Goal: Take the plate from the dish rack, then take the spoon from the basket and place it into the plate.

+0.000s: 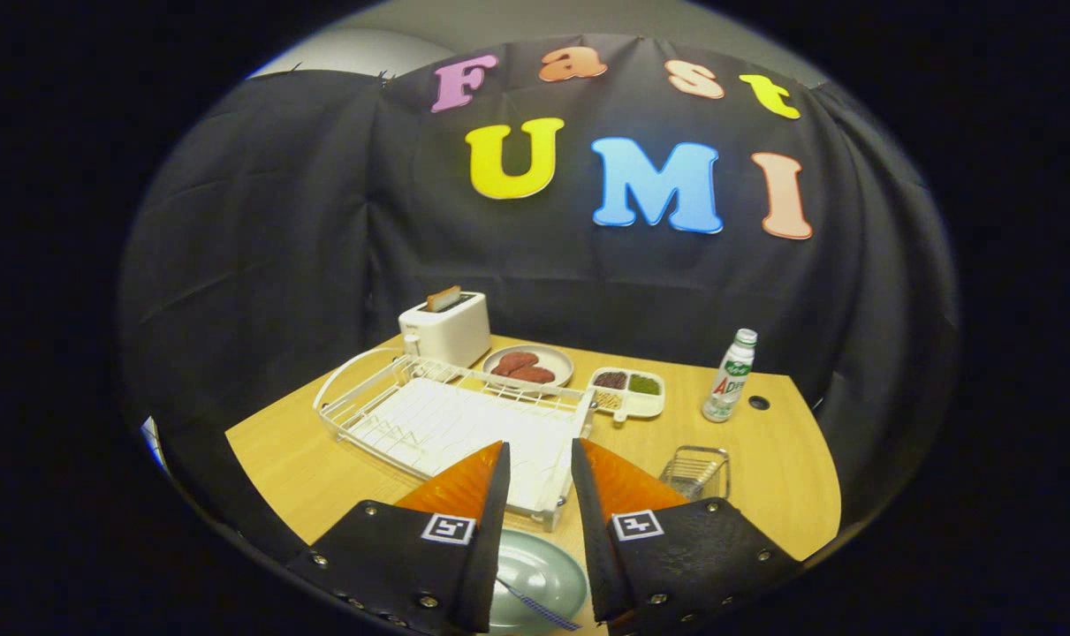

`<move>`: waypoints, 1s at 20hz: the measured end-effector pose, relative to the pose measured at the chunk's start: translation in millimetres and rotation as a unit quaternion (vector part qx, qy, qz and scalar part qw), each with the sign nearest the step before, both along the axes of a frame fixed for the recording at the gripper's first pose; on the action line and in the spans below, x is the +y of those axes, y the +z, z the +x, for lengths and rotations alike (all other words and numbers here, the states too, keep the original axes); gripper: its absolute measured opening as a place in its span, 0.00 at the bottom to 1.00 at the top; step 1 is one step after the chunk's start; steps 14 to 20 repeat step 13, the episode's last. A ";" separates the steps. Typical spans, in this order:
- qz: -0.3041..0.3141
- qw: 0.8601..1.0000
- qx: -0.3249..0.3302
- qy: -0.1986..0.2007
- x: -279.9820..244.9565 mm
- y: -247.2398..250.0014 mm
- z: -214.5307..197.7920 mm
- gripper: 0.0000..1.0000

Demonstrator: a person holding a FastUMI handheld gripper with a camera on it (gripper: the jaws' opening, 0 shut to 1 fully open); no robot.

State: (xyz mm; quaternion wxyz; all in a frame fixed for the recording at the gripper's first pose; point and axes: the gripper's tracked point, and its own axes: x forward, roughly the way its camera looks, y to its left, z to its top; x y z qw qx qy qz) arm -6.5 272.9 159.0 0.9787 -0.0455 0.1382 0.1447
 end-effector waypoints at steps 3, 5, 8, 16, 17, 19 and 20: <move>0.016 0.997 -0.047 -0.060 -51.5 46.4 3.6 0.42; 0.041 0.989 -0.094 -0.103 -85.9 91.0 2.0 0.42; 0.066 0.969 -0.162 -0.173 -138.5 126.1 1.3 0.96; 0.081 0.967 -0.167 -0.175 -164.0 116.9 -6.4 0.97; 0.081 0.967 -0.167 -0.175 -164.0 116.9 -6.4 0.97; 0.081 0.967 -0.167 -0.175 -164.0 116.9 -6.4 0.97; 0.081 0.967 -0.167 -0.175 -164.0 116.9 -6.4 0.97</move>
